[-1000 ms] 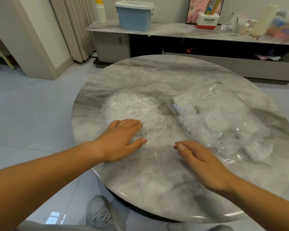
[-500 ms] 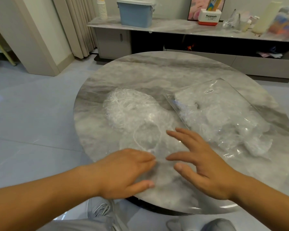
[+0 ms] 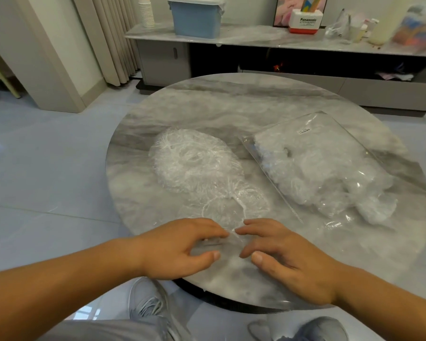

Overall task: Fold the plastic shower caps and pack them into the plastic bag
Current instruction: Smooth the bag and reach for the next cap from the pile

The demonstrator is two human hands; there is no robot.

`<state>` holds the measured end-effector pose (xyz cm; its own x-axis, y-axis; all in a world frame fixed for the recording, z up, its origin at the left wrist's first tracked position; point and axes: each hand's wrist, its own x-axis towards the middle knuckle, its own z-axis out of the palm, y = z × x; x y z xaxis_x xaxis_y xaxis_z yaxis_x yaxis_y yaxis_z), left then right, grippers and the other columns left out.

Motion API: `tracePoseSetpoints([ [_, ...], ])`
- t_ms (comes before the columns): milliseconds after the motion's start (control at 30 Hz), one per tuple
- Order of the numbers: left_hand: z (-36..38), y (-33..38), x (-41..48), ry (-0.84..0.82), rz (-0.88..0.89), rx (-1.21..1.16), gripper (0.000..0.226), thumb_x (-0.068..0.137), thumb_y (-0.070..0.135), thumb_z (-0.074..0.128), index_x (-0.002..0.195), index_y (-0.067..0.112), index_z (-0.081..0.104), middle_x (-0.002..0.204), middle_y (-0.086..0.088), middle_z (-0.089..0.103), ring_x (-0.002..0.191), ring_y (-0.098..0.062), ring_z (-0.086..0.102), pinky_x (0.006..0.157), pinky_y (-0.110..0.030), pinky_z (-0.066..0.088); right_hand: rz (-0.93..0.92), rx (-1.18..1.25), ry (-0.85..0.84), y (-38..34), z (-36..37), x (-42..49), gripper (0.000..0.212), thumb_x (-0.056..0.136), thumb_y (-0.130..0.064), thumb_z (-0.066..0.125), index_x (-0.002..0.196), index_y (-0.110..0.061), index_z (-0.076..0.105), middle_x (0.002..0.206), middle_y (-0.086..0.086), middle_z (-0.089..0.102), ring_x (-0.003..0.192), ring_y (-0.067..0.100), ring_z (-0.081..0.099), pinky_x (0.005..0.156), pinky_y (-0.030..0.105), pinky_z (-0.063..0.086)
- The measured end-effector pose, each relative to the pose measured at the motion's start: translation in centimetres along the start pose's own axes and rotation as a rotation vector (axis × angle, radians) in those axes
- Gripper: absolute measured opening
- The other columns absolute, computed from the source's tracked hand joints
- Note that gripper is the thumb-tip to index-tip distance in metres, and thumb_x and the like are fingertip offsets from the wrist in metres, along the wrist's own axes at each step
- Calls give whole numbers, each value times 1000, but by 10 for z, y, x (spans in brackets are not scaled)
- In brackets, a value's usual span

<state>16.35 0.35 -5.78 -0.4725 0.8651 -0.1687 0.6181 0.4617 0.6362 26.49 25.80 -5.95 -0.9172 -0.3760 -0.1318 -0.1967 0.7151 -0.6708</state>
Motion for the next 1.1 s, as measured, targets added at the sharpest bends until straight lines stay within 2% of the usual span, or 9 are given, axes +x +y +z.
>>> tracePoseSetpoints([
  [133, 2, -4, 8, 96, -114, -226, 31, 97, 29, 62, 128, 30, 66, 118, 18, 67, 114, 1, 60, 100, -19, 47, -25, -96, 7, 1, 1, 3, 63, 99, -66, 26, 129, -29, 67, 124, -15, 67, 124, -2, 49, 105, 19, 37],
  [300, 3, -14, 23, 275, -283, -349, 15, 91, 27, 73, 105, 33, 73, 99, 11, 73, 92, -2, 65, 88, -20, 53, 112, 23, 28, -2, -2, 20, 82, 94, -71, 22, 111, -2, 64, 108, 12, 69, 104, 22, 62, 94, 38, 46],
  [500, 2, -19, 39, 349, -346, -197, 14, 83, 25, 81, 92, 26, 71, 88, 8, 66, 74, -3, 63, 71, -17, 51, 182, -194, -24, 4, -7, 35, 50, 104, -56, 23, 87, -25, 59, 100, -10, 47, 95, 5, 47, 91, 28, 42],
  [633, 3, -20, 39, 360, -286, 27, 19, 83, 29, 79, 94, 33, 64, 96, 13, 55, 82, -4, 58, 81, -25, 51, 120, -332, 4, 9, -5, 34, 53, 101, -58, 15, 93, -29, 59, 96, -11, 40, 92, 8, 41, 86, 27, 39],
  [767, -2, -20, 42, 407, -344, 63, 32, 83, 33, 78, 110, 33, 61, 96, 18, 45, 85, -2, 52, 73, -19, 44, 90, -327, 20, 14, -4, 35, 58, 98, -61, 14, 100, -31, 64, 102, -11, 42, 97, 7, 42, 89, 29, 41],
  [833, -6, -20, 44, 389, -387, 105, 45, 84, 34, 77, 124, 33, 56, 90, 17, 48, 80, -2, 52, 65, -17, 37, 109, -260, 81, 14, -4, 36, 54, 97, -63, 22, 111, -36, 67, 110, -13, 43, 104, 5, 44, 93, 24, 41],
  [933, -11, -20, 47, 344, -428, 49, 79, 82, 30, 79, 149, 33, 37, 82, 12, 62, 77, -2, 60, 69, -21, 48, 180, -78, 297, 5, -8, 42, 34, 98, -49, 53, 125, -33, 65, 110, -17, 53, 96, 1, 53, 83, 9, 39],
  [1000, -12, -17, 49, 310, -445, -8, 98, 82, 26, 80, 158, 31, 18, 83, 11, 67, 77, -3, 64, 75, -24, 54, 266, 168, 396, -6, -13, 49, 23, 97, -32, 63, 120, -29, 65, 94, -13, 65, 80, 1, 61, 73, 14, 45],
  [1100, -13, -13, 51, 259, -453, -122, 112, 82, 19, 78, 161, 32, -1, 82, 11, 71, 73, -1, 66, 70, -17, 54, 388, 648, 346, -20, -18, 58, 39, 98, -17, 65, 135, -18, 53, 88, 4, 77, 71, 11, 70, 62, 24, 52],
])
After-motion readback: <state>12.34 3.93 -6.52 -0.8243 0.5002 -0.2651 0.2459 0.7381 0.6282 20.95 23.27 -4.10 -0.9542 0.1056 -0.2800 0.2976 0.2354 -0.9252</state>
